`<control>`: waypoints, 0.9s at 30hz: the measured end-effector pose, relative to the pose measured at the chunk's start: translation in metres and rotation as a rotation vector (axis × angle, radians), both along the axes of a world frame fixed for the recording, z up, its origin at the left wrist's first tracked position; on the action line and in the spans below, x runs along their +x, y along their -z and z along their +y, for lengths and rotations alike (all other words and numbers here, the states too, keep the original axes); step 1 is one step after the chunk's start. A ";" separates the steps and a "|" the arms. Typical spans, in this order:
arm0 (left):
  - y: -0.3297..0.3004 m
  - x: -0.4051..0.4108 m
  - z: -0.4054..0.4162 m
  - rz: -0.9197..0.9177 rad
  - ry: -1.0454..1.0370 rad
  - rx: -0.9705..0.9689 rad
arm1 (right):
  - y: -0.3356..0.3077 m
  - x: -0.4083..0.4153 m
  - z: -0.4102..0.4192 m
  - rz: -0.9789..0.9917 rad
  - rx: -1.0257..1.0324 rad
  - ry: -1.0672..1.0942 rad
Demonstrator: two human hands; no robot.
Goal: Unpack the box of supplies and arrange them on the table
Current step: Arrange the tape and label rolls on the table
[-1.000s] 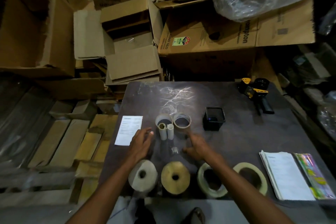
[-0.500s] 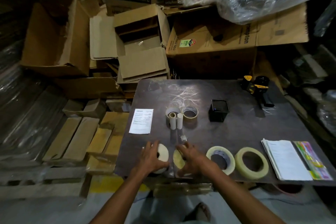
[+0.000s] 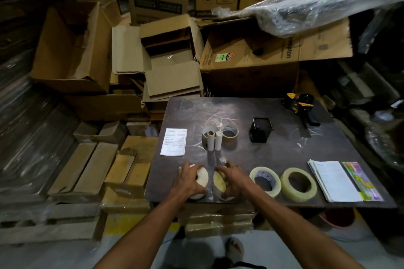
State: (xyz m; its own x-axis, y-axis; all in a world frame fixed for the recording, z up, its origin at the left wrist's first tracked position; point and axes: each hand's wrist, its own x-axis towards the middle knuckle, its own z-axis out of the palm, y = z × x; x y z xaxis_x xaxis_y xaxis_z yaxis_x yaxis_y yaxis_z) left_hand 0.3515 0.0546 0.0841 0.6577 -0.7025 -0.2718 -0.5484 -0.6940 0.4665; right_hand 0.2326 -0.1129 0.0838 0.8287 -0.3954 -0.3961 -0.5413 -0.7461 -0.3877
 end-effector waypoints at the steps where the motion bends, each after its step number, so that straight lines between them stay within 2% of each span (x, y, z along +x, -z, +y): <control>1: 0.000 0.001 0.001 -0.001 0.003 -0.008 | 0.004 0.002 0.000 0.010 0.069 0.059; 4: 0.000 0.007 0.007 0.014 0.001 -0.020 | 0.051 0.007 -0.017 -0.024 0.061 0.042; 6: -0.002 0.015 0.012 0.012 -0.006 -0.029 | 0.059 0.009 -0.024 -0.031 0.072 -0.002; 8: -0.009 0.026 0.015 -0.006 -0.006 -0.033 | 0.026 0.017 -0.014 0.006 0.055 -0.080; 12: -0.034 0.064 0.012 -0.104 0.015 -0.014 | -0.042 0.041 0.000 -0.106 0.082 -0.094; 17: -0.066 0.123 -0.008 -0.144 -0.024 -0.054 | -0.099 0.088 -0.020 -0.277 -0.091 -0.197; 22: -0.088 0.171 -0.040 -0.173 -0.071 -0.065 | -0.135 0.145 -0.053 -0.313 -0.167 -0.265; 27: -0.095 0.214 -0.071 -0.199 -0.114 -0.058 | -0.139 0.198 -0.097 -0.318 -0.190 -0.220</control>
State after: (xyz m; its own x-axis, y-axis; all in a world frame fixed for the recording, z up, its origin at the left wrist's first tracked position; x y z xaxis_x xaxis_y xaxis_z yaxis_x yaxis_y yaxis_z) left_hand 0.5654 -0.0168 0.1793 0.7706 -0.6309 -0.0898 -0.5530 -0.7321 0.3979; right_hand 0.4302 -0.2100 0.2232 0.9704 -0.2372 -0.0447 -0.2374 -0.9046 -0.3540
